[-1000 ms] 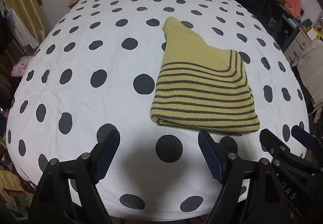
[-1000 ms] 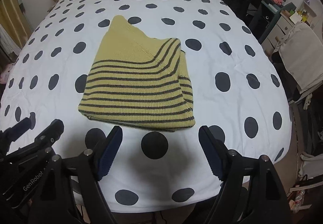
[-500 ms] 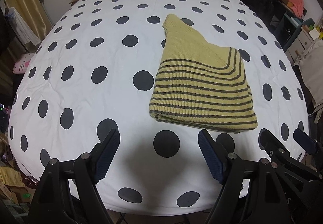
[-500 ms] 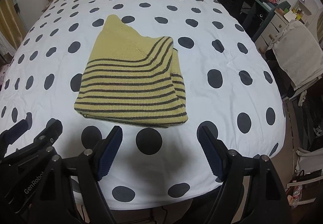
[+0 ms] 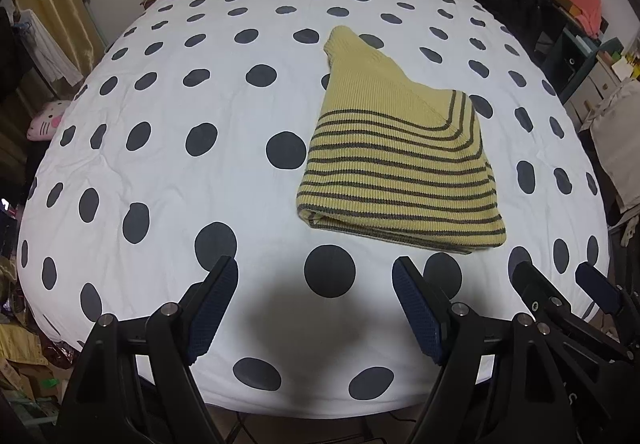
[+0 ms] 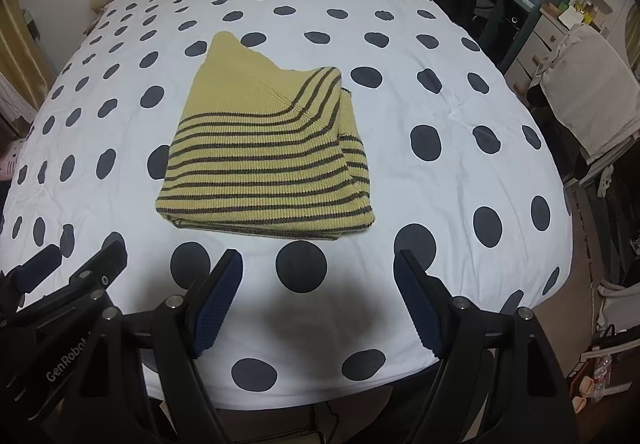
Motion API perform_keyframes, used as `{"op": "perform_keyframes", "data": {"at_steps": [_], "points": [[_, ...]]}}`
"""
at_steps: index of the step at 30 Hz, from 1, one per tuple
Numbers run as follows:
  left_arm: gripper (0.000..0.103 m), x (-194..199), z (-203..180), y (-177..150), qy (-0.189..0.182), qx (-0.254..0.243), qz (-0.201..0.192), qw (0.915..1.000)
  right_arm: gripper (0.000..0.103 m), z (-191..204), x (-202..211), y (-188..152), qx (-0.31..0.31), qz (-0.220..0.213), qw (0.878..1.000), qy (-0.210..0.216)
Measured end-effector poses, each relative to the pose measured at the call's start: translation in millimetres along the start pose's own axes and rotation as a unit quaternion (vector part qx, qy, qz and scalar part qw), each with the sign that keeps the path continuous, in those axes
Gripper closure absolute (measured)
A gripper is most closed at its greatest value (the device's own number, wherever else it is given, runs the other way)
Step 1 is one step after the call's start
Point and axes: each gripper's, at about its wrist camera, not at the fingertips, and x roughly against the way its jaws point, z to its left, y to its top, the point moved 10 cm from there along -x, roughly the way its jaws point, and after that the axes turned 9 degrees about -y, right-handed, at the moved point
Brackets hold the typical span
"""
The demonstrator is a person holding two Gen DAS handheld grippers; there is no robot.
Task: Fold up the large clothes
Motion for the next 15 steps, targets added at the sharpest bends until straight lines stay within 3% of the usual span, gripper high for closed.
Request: {"op": "perform_keyframes", "data": {"at_steps": [15], "points": [[0.023, -2.0, -0.8, -4.5, -0.009, -0.001, 0.010, 0.9999, 0.025, -3.5, -0.1, -6.6, -0.003, 0.005, 1.000, -0.002]]}}
